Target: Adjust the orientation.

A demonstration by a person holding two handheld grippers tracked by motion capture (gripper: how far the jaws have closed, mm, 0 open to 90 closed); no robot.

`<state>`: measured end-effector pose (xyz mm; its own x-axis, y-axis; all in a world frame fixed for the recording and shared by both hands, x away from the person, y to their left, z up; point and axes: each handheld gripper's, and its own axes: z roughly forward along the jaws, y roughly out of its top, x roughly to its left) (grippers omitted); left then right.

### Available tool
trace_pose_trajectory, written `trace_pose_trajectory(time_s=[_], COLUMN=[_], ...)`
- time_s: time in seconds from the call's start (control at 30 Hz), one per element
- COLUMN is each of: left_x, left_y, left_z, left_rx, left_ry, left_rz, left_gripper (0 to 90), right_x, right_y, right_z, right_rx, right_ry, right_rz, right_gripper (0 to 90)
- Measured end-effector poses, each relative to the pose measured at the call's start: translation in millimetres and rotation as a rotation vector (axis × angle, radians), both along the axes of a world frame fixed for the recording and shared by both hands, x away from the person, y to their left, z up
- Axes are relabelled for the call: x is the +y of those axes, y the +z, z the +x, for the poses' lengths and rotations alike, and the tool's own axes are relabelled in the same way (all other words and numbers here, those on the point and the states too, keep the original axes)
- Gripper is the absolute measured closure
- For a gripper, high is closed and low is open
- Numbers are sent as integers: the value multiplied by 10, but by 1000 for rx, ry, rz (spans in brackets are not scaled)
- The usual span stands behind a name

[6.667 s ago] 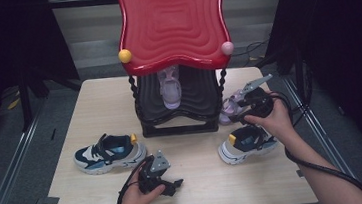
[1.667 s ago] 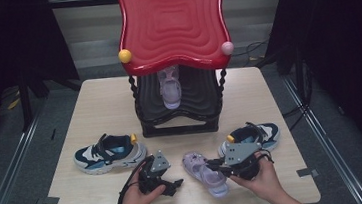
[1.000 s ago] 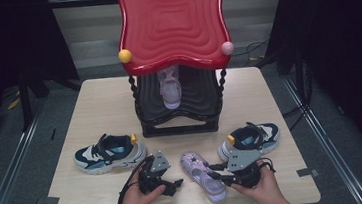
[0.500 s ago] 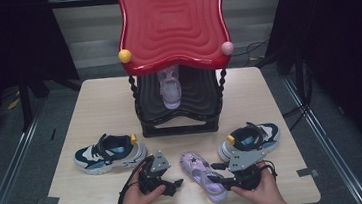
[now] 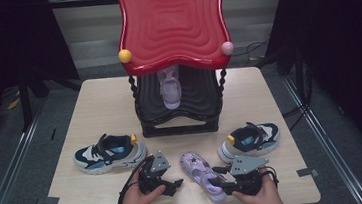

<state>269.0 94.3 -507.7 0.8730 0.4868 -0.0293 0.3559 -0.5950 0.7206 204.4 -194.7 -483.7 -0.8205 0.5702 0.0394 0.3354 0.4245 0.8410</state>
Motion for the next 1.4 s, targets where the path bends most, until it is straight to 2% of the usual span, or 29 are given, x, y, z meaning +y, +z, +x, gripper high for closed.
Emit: trace_pose_trajectory(time_s=[0.2, 0.33, 0.73, 1.0, 1.4], left_x=[-1, 0, 0, 0, 0], left_y=[0, 0, 0, 0, 0], left_z=[0, 0, 0, 0, 0], left_rx=[0, 0, 0, 0, 0], left_ry=[0, 0, 0, -1, -1], left_rz=[-1, -1, -1, 0, 0], left_gripper=[140, 140, 140, 140, 140], right_x=[-44, -36, 48, 78, 104], right_y=[-61, -73, -107, -124, -117], right_z=[10, 35, 78, 100, 82], right_rx=[8, 2, -21, -18, -36], right_ry=[-61, -88, -79, -74, -62], right_rz=[52, 61, 53, 43, 32], right_gripper=[585, 613, 646, 685, 798])
